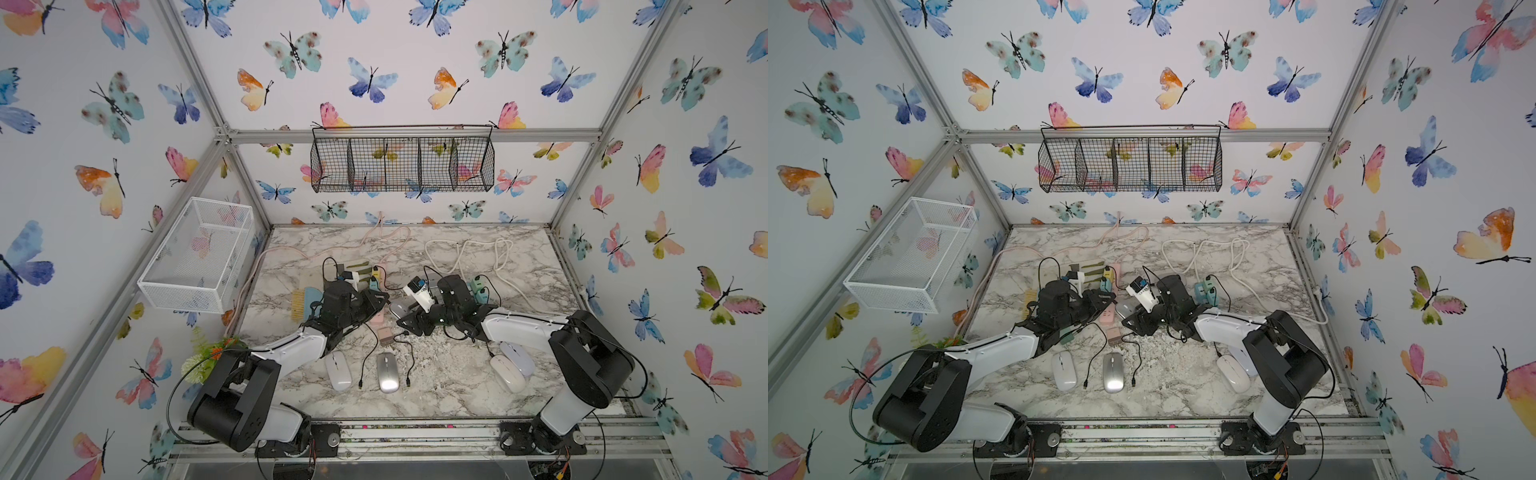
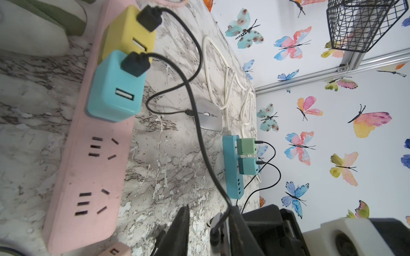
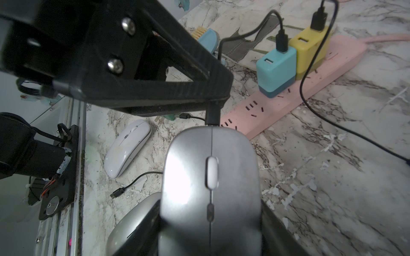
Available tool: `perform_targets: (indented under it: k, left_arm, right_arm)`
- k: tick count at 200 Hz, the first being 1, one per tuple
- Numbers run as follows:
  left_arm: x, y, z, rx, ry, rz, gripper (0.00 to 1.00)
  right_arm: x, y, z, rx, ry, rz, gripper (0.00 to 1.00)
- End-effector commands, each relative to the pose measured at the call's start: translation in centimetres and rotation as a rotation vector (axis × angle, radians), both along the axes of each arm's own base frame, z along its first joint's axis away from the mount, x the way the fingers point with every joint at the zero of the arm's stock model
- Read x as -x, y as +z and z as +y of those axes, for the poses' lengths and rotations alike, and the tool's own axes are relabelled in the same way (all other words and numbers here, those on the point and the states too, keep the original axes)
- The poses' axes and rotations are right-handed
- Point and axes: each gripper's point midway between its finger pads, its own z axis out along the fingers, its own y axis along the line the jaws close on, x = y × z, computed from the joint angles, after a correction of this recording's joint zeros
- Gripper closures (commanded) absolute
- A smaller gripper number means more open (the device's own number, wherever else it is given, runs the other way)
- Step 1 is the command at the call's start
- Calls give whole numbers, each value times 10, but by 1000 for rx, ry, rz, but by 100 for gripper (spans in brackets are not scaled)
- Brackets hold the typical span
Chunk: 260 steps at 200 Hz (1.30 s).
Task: Unplug the wireless mouse
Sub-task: Remove the power cord from the mouse.
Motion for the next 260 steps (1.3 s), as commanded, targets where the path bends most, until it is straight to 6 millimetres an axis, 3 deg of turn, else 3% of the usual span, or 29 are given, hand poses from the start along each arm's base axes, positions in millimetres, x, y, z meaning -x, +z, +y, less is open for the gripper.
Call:
perform_targets:
  k: [1,34,123,143,162,192,227,260]
  left_arm:
    - [2,5,-8,12,-31,-17,72]
    - [6,-1,-9,6,-37,-4,81]
    - [6,5,-9,-6,-41,-16,100]
    - [5,11,-1,-34,-11,-38,100]
    - [1,18,10,-45,17,-56,100]
    - [-7,29,28,-40,50,-80,100]
    - [-8,30,24,-45,20,-89,100]
    - [-5,29,27,-94,1,-104,100]
  right_arm:
    - [2,3,6,-24,11,-1,84]
    - [2,4,7,-27,15,3,84]
    - [-2,-1,4,17,-14,8,85]
    - [2,-9,-3,54,-20,27,87]
    - [11,-25,-13,109,-22,56,98]
    - [30,-43,-27,151,-20,103,98]
    - [31,-36,-29,149,-61,96,98]
    - [27,-25,-32,182,-226,143,98]
